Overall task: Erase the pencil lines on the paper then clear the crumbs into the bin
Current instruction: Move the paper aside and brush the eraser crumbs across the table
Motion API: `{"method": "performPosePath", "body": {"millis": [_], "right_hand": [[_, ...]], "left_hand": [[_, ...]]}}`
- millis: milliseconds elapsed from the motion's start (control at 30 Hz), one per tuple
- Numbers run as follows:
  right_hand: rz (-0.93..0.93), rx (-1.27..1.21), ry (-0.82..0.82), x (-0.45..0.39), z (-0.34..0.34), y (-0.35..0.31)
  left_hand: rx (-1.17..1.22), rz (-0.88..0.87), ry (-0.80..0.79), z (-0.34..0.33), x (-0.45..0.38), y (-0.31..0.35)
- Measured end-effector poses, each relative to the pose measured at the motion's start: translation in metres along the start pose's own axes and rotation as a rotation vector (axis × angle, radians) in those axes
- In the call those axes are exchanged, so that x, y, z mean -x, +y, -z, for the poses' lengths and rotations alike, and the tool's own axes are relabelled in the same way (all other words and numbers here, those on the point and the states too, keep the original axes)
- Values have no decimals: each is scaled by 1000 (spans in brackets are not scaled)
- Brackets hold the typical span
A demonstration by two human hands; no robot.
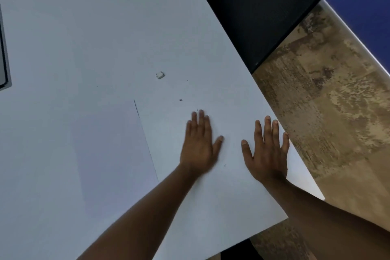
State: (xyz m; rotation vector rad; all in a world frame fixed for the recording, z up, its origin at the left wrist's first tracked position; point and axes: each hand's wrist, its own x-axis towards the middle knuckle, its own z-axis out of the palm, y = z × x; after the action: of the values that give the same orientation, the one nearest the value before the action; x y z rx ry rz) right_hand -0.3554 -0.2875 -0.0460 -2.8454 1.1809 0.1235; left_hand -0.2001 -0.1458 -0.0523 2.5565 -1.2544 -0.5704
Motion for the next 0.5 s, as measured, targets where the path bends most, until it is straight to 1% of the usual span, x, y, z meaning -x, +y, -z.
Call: {"method": "performPosePath", "body": {"millis": [67, 100, 133, 167, 200, 233, 267, 333, 367, 433, 500], "right_hand": [[2, 10, 4, 1, 0, 0], [3, 9, 7, 0, 0, 0], [3, 6, 8, 0, -1, 0], [2, 4, 10, 0, 0, 0], [0, 4, 10, -1, 0, 0], [-2, 4, 10, -1, -1, 0], [-2, 4, 10, 0, -1, 0], [1, 8, 19, 0, -2, 0], [0, 8, 21, -1, -2, 0], [2, -3, 19, -1, -1, -1], [1, -10, 22, -1, 0, -1]], "left_hand": [[70, -146, -42, 4, 1, 8], [95, -193, -19, 8, -2, 7], [98, -197, 30, 11, -9, 0], [83, -152, 103, 15, -18, -8], [56, -69, 179, 20, -29, -20], [25, 24, 234, 26, -41, -34], [-4, 110, 255, 32, -51, -48], [-43, 225, 183, 41, -63, -66], [-56, 239, 142, 41, -64, -66], [-67, 193, 105, 34, -57, -56], [-43, 80, 61, 25, -44, -36]]}}
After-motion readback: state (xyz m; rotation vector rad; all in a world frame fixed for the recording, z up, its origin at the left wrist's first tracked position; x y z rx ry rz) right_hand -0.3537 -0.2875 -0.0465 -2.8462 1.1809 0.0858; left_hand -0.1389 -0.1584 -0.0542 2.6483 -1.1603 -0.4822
